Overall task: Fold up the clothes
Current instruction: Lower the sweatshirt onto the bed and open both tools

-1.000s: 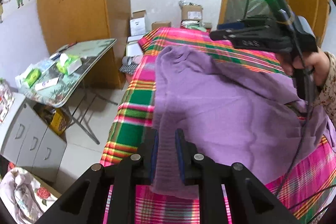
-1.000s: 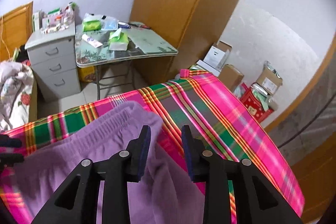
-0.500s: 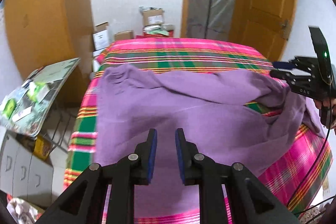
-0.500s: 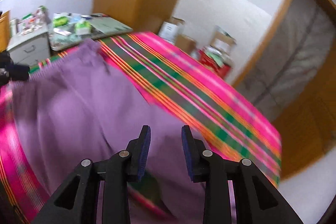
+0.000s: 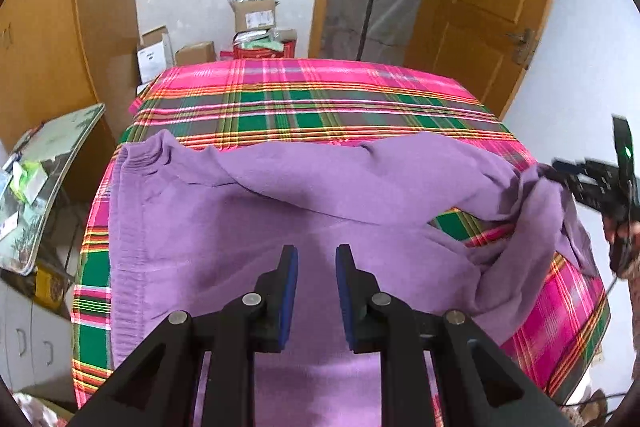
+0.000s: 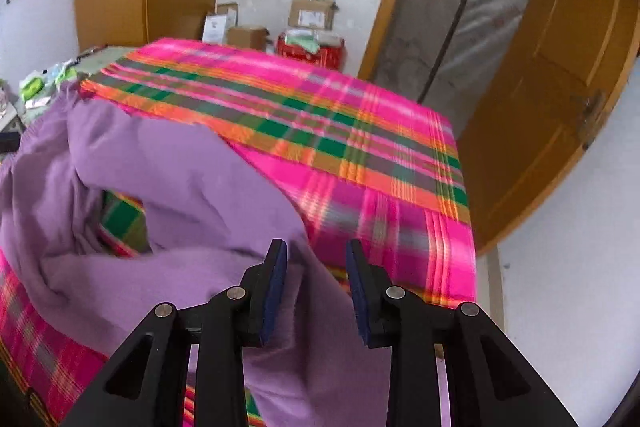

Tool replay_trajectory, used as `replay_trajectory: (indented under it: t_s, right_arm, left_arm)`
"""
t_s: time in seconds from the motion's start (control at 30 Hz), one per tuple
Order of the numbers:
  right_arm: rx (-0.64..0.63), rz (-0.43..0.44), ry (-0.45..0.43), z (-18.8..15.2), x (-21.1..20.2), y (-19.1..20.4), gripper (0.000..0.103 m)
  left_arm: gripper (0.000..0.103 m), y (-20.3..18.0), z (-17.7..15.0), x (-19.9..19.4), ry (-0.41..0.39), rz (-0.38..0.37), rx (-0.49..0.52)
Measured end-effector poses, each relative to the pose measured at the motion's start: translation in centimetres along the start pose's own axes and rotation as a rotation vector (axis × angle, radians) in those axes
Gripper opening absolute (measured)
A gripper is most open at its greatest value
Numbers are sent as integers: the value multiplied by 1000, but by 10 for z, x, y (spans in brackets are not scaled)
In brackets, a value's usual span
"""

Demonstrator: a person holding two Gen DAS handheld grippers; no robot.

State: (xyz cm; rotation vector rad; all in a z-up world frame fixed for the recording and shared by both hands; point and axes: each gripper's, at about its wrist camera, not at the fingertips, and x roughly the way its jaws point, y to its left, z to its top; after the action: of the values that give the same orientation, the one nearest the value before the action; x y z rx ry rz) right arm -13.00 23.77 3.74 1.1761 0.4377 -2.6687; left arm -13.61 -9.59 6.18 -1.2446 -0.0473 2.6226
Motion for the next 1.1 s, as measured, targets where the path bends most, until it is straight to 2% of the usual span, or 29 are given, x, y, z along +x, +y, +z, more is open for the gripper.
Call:
replay_trajectory:
  t_s: [0.27,0.53,0.93,1.1]
  right_arm:
    - [1,115,49,-25,-1,6,32]
    - [16,151,37,-37,-5,4,32]
    - [24,184,23,-37,-5,-4,31]
    - [34,223,4,-26,-13,-12,31]
  left_arm:
    - [20,4,13,18,9,-12,-34]
    - [21,3,21,34,32,-8,-43]
    - [21,-9,29,45,49,-18,-26]
    - [21,-6,37,45,40,-36,-47]
